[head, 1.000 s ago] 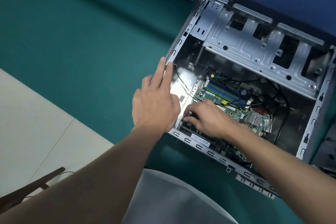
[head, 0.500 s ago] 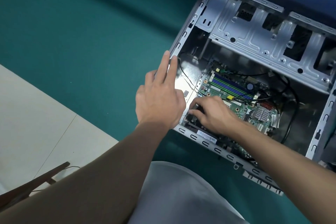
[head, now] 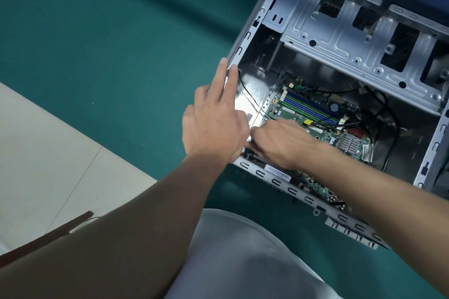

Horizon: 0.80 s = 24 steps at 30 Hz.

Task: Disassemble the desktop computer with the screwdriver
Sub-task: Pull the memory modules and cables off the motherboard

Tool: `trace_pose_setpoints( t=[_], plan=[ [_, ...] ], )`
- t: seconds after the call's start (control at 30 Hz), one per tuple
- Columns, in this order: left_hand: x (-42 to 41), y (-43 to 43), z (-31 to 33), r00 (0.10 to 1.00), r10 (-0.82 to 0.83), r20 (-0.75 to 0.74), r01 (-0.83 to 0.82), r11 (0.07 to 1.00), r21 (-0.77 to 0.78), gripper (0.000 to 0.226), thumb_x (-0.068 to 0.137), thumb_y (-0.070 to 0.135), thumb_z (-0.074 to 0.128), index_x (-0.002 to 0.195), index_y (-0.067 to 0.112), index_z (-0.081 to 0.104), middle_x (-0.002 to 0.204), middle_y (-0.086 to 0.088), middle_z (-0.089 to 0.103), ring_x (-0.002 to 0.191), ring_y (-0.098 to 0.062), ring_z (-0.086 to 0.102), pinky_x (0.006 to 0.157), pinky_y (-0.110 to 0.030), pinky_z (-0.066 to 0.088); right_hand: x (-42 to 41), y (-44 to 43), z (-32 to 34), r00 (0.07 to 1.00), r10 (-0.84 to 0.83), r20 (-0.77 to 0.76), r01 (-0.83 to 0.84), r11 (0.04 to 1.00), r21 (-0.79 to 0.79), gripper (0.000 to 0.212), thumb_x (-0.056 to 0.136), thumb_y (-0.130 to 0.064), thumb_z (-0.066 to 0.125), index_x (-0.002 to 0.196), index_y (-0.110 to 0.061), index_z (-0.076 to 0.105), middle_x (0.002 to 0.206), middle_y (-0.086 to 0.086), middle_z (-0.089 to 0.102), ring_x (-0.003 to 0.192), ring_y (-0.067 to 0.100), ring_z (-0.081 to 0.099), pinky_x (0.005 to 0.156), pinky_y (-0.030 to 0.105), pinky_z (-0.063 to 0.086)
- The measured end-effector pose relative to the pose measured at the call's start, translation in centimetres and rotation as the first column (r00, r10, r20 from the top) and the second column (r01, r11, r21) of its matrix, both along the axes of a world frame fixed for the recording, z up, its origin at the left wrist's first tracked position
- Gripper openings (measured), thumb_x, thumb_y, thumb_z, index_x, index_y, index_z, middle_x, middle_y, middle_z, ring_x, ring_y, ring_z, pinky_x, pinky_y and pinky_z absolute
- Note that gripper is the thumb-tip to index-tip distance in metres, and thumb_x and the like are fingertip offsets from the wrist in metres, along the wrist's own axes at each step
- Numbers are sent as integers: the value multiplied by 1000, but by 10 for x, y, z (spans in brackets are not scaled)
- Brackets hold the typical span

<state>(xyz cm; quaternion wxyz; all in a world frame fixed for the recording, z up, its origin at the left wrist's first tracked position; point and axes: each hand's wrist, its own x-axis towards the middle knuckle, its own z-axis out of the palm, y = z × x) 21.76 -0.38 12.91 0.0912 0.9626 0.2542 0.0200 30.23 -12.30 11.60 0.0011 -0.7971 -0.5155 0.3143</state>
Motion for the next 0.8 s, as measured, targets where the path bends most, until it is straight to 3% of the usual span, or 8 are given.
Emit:
trace_pose_setpoints(
  t=[0.17,0.3,0.43,0.6,0.67,0.7,0.73,0.8],
  plan=[
    [1,0,0,1000,9,10,-9,1000,-23,72,81,29,43,150,25,23,159,14,14,107,-19,45,65,-31,33,3,13,11,997,81,14,-79,993,-86,39,96,-14,34,56,-14,32,54,1,33,47,16,30,54,31,31],
    [0,0,0,1000,9,9,-9,1000,-13,71,81,29,42,150,25,23,159,14,14,105,-19,45,63,-32,33,4,18,14,989,149,13,-147,986,-77,41,94,-8,34,55,-15,29,54,4,34,54,24,38,58,33,37],
    [0,0,-1,1000,10,15,-10,1000,-18,71,82,29,42,150,25,23,159,14,14,105,-19,44,64,-32,32,6,17,17,971,241,7,-240,970,-31,47,99,-11,33,55,-22,21,52,1,30,46,16,26,58,33,37],
    [0,0,-1,1000,11,21,-10,1000,-20,71,81,28,43,150,25,25,159,14,15,105,-20,45,64,-32,32,8,15,19,956,290,-37,-288,956,54,51,96,-9,38,54,-27,14,47,2,27,45,20,26,53,34,31],
    [1,0,-1,1000,13,18,-13,1000,-19,72,81,28,44,150,25,24,159,14,14,106,-20,45,64,-32,33,9,13,18,952,302,-41,-300,952,61,50,96,-8,40,53,-28,24,49,6,36,46,21,32,52,34,30],
    [1,0,-1,1000,13,17,-13,1000,-22,72,81,28,43,150,25,24,159,14,14,106,-20,45,64,-32,33,9,13,17,958,281,-61,-278,959,53,44,97,-8,40,56,-26,39,57,10,46,53,25,43,54,36,35],
    [1,0,-1,1000,13,18,-12,1000,-25,72,81,28,43,150,25,24,159,14,14,106,-20,45,65,-32,33,10,12,14,966,245,-85,-242,969,44,34,99,-10,40,70,-18,56,71,13,56,66,28,53,61,37,41],
    [1,0,0,1000,14,20,-13,999,-31,72,81,28,42,150,26,24,159,14,14,106,-19,45,66,-32,33,12,10,12,977,160,-143,-158,987,25,25,101,-12,39,98,-6,63,94,16,63,86,28,59,74,37,44]
  ],
)
